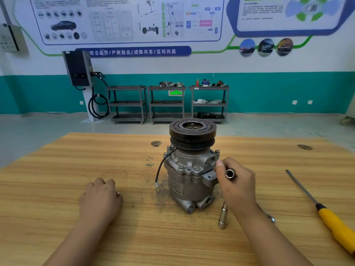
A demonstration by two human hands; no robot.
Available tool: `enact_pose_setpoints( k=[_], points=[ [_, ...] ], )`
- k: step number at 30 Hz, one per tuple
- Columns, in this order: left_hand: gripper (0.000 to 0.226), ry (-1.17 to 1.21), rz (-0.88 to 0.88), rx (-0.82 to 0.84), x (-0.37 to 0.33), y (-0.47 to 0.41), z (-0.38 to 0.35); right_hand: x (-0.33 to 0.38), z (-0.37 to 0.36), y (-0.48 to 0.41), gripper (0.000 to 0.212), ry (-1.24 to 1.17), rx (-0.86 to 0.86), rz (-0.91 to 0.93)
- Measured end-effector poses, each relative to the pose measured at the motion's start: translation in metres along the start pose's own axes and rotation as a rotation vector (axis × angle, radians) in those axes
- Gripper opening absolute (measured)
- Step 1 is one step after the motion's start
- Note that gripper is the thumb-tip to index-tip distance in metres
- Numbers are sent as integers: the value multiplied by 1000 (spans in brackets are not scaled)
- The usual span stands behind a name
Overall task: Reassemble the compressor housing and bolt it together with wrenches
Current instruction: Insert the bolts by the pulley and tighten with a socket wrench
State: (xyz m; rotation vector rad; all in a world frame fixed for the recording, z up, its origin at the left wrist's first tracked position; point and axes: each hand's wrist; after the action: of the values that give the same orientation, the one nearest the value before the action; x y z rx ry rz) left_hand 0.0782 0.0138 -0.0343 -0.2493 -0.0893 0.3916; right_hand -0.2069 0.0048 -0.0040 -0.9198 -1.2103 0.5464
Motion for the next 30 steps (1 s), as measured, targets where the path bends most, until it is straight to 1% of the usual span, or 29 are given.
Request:
enact_pose_setpoints(
  k=[3,9,11,13,15,18,22,25,28,30],
  points=[
    [33,-30,-1,51,4,-3,-3,-1,0,1,32,-11,12,-24],
    [22,0,-40,8,2,-5,-4,-4,0,1,32,-14,26,-97],
    [20,20,-50,8,1,-4,-4,-2,0,1,32,-34,40,-93],
    [18,66,-57,2,-1,-3,-2,2,1,3,27,-60,42,-46],
    [16,164,-68,-23,-5,-1,2,6,1,3,22,-67,30,22],
    [9,415,-88,-62,-13,3,12,8,2,3,20,-61,32,92],
    [13,743,-133,-160,-27,12,28,6,2,3,25,-59,21,69],
    [19,943,-121,-261,-40,22,42,6,2,2,19,-60,21,66],
    [21,1139,-191,-311,-53,36,57,7,2,3,19,-68,26,48],
    [21,1217,-258,-325,-61,44,66,6,1,3,21,-66,26,37]
  ],
)
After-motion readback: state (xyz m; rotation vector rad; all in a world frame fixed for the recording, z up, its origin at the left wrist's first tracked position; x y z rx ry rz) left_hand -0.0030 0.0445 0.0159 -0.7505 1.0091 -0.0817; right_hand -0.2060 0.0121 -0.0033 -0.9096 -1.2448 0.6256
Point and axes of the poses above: each hand's wrist, its own y-axis away from the middle knuckle, its own z-axis out of the back of the hand, x = y × z, and after that the axes turned 6 degrees about -y, right-handed
